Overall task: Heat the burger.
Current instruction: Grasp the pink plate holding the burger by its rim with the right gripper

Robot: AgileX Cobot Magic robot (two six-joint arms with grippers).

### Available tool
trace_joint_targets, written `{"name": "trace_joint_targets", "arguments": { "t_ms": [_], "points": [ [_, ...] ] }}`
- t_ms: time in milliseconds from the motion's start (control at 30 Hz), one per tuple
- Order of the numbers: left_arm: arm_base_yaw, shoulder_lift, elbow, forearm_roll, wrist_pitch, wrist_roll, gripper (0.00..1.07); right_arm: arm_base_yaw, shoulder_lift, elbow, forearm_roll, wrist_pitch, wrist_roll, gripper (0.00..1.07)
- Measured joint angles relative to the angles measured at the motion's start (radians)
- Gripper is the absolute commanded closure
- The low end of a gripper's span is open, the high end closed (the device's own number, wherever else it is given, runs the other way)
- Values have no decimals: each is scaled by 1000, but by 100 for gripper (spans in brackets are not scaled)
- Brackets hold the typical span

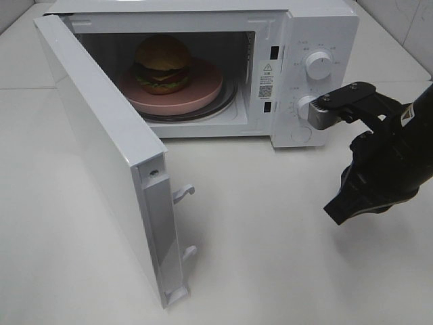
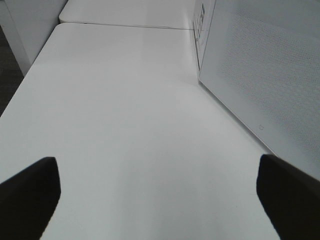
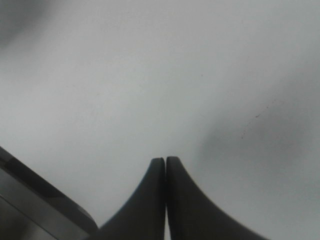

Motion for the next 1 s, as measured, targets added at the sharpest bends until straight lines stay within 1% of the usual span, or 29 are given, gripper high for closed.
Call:
{"name": "trace_joint_targets", "arguments": {
  "t_ms": [33, 100, 133, 167, 200, 233, 267, 300, 333, 400, 467, 500, 567, 800, 833, 900, 933, 1000],
  "points": [
    [0, 0, 0, 0, 0, 0, 6, 0, 0, 0, 0, 0, 0, 107],
    [0, 0, 0, 0, 0, 0, 6, 0, 0, -9, -22, 31, -28, 100],
    [0, 0, 0, 0, 0, 0, 6, 0, 0, -9, -22, 31, -28, 100],
    [0, 0, 0, 0, 0, 0, 6, 0, 0, -10, -27, 40, -46, 84],
    [0, 0, 0, 0, 0, 0, 6, 0, 0, -10, -36, 56, -84, 55],
    [0, 0, 0, 0, 0, 0, 6, 0, 0, -10, -36, 56, -84, 55],
    [0, 0, 0, 0, 0, 0, 6, 0, 0, -10, -38, 62, -105, 42],
    [0, 0, 0, 0, 0, 0, 6, 0, 0, -10, -38, 62, -105, 42],
    [0, 0, 0, 0, 0, 0, 6, 0, 0, -10, -40, 77, -147, 8],
    [0, 0, 0, 0, 0, 0, 6, 0, 0, -10, -40, 84, -175, 8],
    [0, 0, 0, 0, 0, 0, 6, 0, 0, -11, -38, 115, -286, 8],
    [0, 0, 0, 0, 0, 0, 6, 0, 0, -11, -38, 115, -286, 8],
    [0, 0, 0, 0, 0, 0, 6, 0, 0, -11, -37, 132, -361, 8],
    [0, 0, 0, 0, 0, 0, 6, 1, 0, -21, -43, 133, -407, 8],
    [0, 0, 0, 0, 0, 0, 6, 20, 0, -31, -70, 130, -429, 8],
    [0, 0, 0, 0, 0, 0, 6, 33, 0, -36, -81, 127, -446, 8],
    [0, 0, 0, 0, 0, 0, 6, 60, 1, -52, -102, 125, -510, 8],
    [0, 0, 0, 0, 0, 0, 6, 71, 1, -59, -106, 121, -545, 8]
  ]
}}
